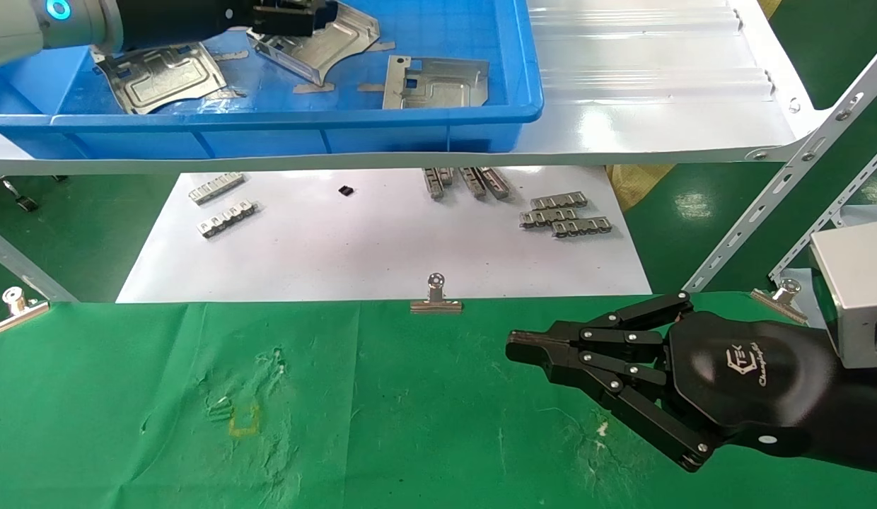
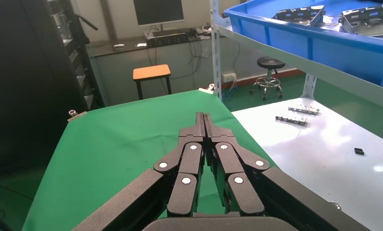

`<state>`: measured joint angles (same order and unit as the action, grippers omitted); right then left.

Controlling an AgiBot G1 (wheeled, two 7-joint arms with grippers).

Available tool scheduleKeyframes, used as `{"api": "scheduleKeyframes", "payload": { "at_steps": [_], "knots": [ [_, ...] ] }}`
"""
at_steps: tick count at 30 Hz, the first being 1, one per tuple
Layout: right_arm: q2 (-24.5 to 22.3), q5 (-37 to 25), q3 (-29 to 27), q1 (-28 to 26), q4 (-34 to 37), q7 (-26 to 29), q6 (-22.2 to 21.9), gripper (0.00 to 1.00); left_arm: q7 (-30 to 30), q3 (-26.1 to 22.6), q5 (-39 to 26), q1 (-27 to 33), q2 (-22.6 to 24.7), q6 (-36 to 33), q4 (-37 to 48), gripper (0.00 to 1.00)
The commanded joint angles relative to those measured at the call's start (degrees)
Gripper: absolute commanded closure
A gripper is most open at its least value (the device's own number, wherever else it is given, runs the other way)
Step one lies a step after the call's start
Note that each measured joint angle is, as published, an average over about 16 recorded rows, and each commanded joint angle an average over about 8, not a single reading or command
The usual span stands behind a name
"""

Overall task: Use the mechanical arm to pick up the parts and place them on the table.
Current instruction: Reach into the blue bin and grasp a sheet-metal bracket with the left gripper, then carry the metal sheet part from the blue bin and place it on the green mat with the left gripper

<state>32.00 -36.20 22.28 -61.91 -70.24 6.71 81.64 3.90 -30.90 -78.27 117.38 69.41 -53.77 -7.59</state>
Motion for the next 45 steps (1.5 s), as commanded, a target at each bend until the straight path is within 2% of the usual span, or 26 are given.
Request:
{"api": "scheduleKeyframes", "payload": {
  "at_steps": [1,14,29,39,45],
  "knots": [
    [0.0,0.0,0.0,0.0,0.0,0.0,0.0,0.00,0.3,-0.8,-1.2,0.9,1.0,1.6,2.3,1.00],
    [0.0,0.0,0.0,0.0,0.0,0.0,0.0,0.00,0.5,-2.8,-4.0,3.0,0.8,-3.9,6.0,1.00],
    [0.0,0.0,0.0,0.0,0.0,0.0,0.0,0.00,-0.6,-3.2,-4.6,3.7,0.5,-0.7,7.2,1.00],
    [0.0,0.0,0.0,0.0,0.0,0.0,0.0,0.00,-1.4,-2.2,-3.2,3.6,-0.1,-2.9,6.7,1.00],
    [0.0,0.0,0.0,0.0,0.0,0.0,0.0,0.00,-3.5,-0.3,-0.4,4.0,-1.6,-7.6,4.9,1.00]
  ]
}}
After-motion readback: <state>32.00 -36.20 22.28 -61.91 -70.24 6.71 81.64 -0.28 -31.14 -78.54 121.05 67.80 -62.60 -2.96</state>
